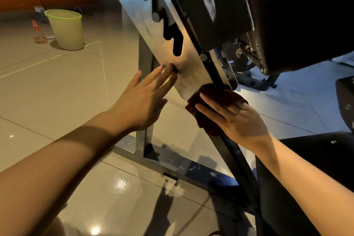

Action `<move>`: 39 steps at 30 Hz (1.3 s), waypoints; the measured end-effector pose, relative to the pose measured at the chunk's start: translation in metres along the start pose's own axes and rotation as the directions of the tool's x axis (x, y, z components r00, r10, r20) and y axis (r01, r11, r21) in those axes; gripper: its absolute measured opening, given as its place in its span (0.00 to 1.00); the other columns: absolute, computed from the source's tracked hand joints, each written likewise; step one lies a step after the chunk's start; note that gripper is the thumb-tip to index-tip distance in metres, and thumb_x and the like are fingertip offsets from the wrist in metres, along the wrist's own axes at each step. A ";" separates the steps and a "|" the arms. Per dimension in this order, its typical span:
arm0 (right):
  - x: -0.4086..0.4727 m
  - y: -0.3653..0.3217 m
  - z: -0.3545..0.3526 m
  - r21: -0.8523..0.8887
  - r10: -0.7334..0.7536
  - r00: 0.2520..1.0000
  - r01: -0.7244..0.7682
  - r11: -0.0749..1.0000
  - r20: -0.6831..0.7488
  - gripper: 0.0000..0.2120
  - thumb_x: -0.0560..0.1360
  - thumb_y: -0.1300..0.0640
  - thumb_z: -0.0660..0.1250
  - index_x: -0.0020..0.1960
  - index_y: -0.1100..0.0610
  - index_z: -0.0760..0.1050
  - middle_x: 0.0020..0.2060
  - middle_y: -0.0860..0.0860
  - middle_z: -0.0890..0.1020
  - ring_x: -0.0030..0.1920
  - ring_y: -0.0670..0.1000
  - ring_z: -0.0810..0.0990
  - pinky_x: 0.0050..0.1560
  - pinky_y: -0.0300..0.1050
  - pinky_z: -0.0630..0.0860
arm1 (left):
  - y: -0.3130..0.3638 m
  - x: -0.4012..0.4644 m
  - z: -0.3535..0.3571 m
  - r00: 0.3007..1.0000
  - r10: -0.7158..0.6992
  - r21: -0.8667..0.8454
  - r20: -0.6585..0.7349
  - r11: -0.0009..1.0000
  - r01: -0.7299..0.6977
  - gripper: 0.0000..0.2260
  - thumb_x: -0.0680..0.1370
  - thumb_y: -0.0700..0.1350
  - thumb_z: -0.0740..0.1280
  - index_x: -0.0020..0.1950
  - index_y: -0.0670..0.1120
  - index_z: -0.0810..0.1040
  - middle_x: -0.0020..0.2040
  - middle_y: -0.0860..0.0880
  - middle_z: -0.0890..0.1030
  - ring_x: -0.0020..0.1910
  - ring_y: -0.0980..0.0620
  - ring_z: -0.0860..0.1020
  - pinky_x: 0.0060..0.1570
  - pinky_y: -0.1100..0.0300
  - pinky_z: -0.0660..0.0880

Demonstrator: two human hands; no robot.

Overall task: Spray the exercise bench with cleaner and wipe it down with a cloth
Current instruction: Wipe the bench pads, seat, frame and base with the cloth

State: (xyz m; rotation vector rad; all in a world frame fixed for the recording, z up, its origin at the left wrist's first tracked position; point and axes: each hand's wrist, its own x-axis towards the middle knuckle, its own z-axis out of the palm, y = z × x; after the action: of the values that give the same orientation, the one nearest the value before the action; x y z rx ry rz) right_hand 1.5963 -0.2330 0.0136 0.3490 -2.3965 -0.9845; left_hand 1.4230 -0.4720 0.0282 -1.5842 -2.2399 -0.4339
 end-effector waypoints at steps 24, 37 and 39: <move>-0.009 -0.022 -0.011 0.237 0.041 0.988 -0.076 0.969 0.148 0.18 0.80 0.54 0.57 0.68 0.50 0.74 0.63 0.48 0.79 0.61 0.50 0.78 0.64 0.37 0.70 | 0.020 -0.023 -0.041 0.982 -0.175 -0.130 0.075 0.974 0.183 0.17 0.81 0.48 0.61 0.71 0.49 0.71 0.70 0.50 0.72 0.66 0.50 0.72 0.65 0.57 0.66; -0.017 -0.046 -0.136 0.435 0.338 0.921 -0.229 0.871 -0.191 0.15 0.83 0.53 0.55 0.65 0.56 0.72 0.68 0.56 0.75 0.57 0.58 0.78 0.55 0.50 0.77 | 0.155 -0.037 -0.081 0.866 -0.441 -0.943 0.235 0.112 0.312 0.03 0.76 0.43 0.70 0.48 0.47 0.80 0.43 0.49 0.84 0.42 0.57 0.83 0.42 0.66 0.79; -0.017 -0.037 -0.148 0.444 0.377 0.906 -0.261 0.857 -0.195 0.16 0.82 0.52 0.56 0.67 0.55 0.70 0.68 0.56 0.75 0.54 0.58 0.78 0.55 0.48 0.75 | 0.164 -0.040 -0.091 0.857 -0.453 -0.957 0.245 0.027 0.288 0.05 0.76 0.42 0.69 0.51 0.45 0.81 0.44 0.49 0.85 0.45 0.55 0.83 0.41 0.65 0.79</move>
State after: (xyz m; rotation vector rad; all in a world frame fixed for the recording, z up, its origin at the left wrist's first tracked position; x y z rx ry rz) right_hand 1.6934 -0.3371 0.0698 0.2013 -2.2840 -0.2542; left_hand 1.6011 -0.4931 0.0973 -1.1127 -2.2132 -2.6007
